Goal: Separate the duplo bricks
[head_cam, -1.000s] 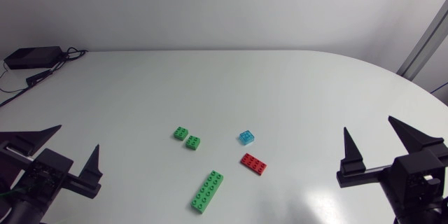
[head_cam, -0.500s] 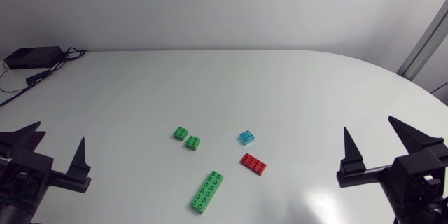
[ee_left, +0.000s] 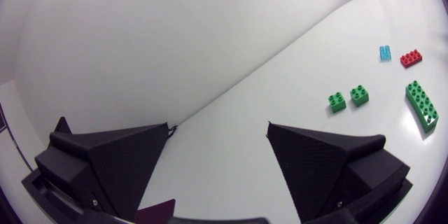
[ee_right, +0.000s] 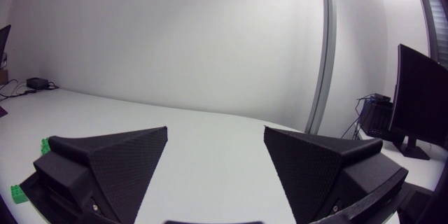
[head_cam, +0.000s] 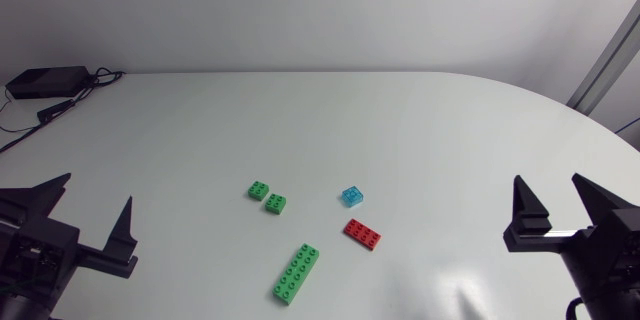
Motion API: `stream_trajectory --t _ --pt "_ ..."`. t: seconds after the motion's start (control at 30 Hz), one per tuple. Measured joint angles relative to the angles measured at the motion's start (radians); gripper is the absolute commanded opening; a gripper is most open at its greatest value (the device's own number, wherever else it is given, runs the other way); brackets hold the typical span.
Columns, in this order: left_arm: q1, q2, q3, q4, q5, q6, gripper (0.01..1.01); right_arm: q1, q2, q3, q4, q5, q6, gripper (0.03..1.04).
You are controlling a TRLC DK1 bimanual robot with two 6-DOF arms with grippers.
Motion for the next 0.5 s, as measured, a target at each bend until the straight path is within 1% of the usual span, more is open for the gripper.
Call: stream_trajectory --t 0.07,0.13,0.23,0.5 --pt "0.001 0.0 0.0 0.0 0.0 -0.054 0.985 -0.031 0.0 0.0 -0.013 -0.066 0.01 0.99" --pt "0.014 0.0 0.0 0.0 0.0 -0.121 0.985 -0.048 0.0 0.0 -0.016 -0.097 0.013 0.99" --pt "0.031 0.0 0.0 0.0 0.0 -0.2 0.985 -0.054 0.0 0.0 -0.024 -0.115 0.017 0.99" --pt "0.044 0.0 0.0 0.0 0.0 -0.344 0.985 -0.044 0.0 0.0 -0.027 -0.121 0.024 0.99"
